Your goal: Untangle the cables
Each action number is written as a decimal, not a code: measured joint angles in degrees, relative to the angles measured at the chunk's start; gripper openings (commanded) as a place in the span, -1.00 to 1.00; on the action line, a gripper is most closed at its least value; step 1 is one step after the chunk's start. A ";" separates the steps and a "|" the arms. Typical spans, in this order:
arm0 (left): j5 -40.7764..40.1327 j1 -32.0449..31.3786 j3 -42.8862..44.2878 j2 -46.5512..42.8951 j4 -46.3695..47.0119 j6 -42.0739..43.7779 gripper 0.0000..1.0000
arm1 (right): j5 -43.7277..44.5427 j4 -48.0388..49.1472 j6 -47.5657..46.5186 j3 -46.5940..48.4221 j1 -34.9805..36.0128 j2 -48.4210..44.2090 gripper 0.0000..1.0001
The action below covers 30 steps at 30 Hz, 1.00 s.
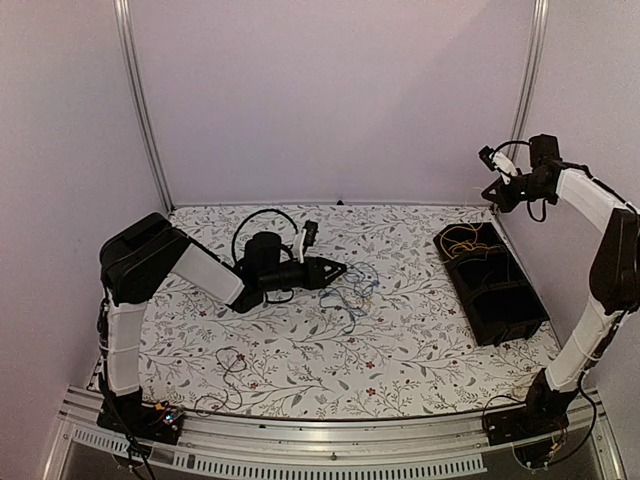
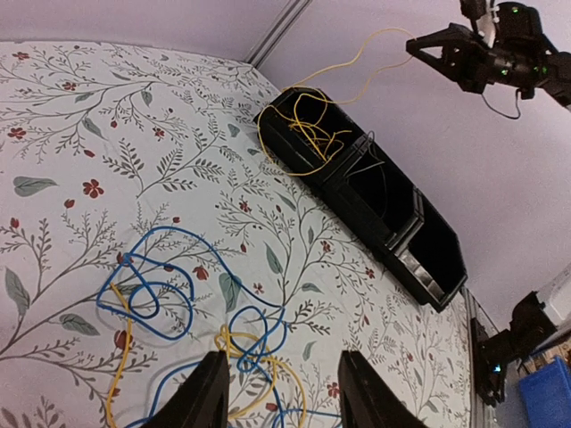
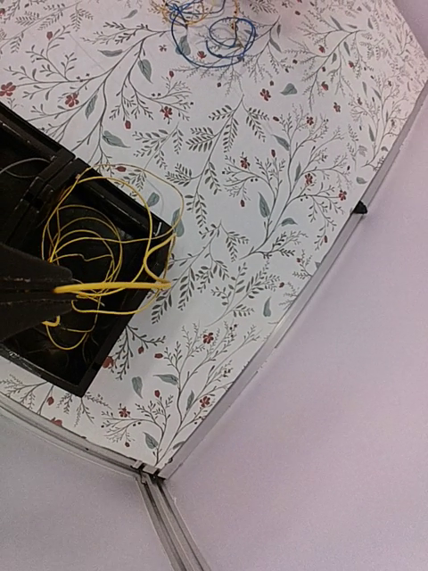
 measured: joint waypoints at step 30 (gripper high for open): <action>0.85 0.04 -0.33 1.05 2.10 -2.60 -0.11 | 3.63 -9.01 -2.19 0.83 -0.02 7.69 -1.00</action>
